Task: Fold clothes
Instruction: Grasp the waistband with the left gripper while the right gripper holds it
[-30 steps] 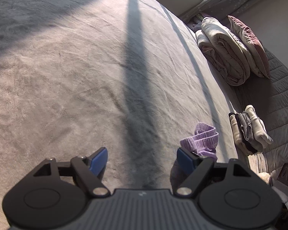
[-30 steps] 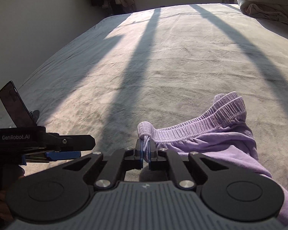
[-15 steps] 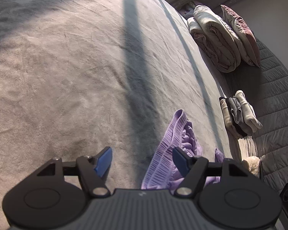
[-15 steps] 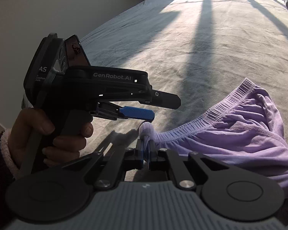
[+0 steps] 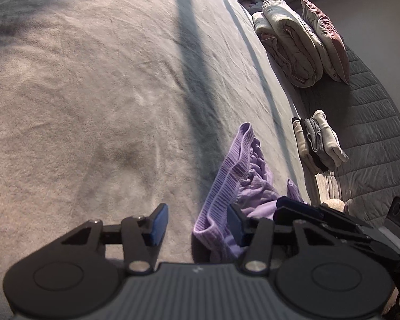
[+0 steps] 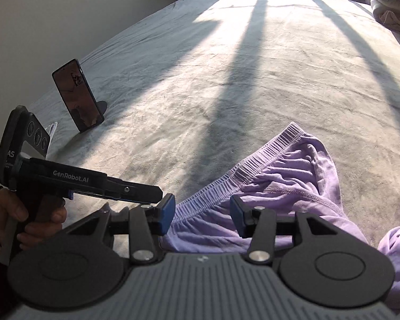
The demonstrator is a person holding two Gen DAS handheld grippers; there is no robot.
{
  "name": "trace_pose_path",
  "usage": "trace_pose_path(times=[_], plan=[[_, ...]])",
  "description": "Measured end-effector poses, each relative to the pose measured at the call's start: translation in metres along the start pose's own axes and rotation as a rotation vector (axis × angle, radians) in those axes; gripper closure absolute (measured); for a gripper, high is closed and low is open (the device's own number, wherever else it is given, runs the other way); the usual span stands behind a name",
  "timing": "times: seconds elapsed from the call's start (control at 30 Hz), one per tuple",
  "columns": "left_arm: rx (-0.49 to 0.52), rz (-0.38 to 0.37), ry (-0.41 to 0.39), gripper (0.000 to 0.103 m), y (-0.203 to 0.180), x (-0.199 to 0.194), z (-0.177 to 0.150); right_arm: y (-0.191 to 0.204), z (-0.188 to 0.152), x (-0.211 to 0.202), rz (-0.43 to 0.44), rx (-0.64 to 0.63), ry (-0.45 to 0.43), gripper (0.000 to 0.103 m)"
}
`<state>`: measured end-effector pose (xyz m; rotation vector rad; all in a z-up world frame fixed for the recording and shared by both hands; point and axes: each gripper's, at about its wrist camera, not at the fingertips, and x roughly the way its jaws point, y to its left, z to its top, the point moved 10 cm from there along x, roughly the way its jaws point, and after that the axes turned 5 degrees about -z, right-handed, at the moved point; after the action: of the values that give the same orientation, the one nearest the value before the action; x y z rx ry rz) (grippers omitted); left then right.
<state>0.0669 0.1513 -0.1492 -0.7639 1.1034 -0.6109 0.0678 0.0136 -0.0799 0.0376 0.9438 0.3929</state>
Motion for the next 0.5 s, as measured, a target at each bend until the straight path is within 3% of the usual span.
trace_pose_path(times=[0.07, 0.17, 0.37, 0.5], plan=[[-0.025, -0.037, 0.052, 0.065, -0.004, 0.008, -0.010, -0.017, 0.010, 0.005, -0.040, 0.059, 0.005, 0.053], [-0.033, -0.020, 0.078, 0.067, -0.004, 0.017, -0.018, -0.044, 0.025, 0.022, -0.101, 0.174, 0.023, 0.053], [-0.067, -0.019, 0.073, 0.069, -0.002, 0.018, -0.018, -0.082, 0.051, 0.056, -0.181, 0.397, 0.056, 0.053], [-0.074, -0.019, 0.070, 0.071, 0.001, 0.017, -0.017, -0.086, 0.060, 0.076, -0.231, 0.456, 0.098, 0.053]])
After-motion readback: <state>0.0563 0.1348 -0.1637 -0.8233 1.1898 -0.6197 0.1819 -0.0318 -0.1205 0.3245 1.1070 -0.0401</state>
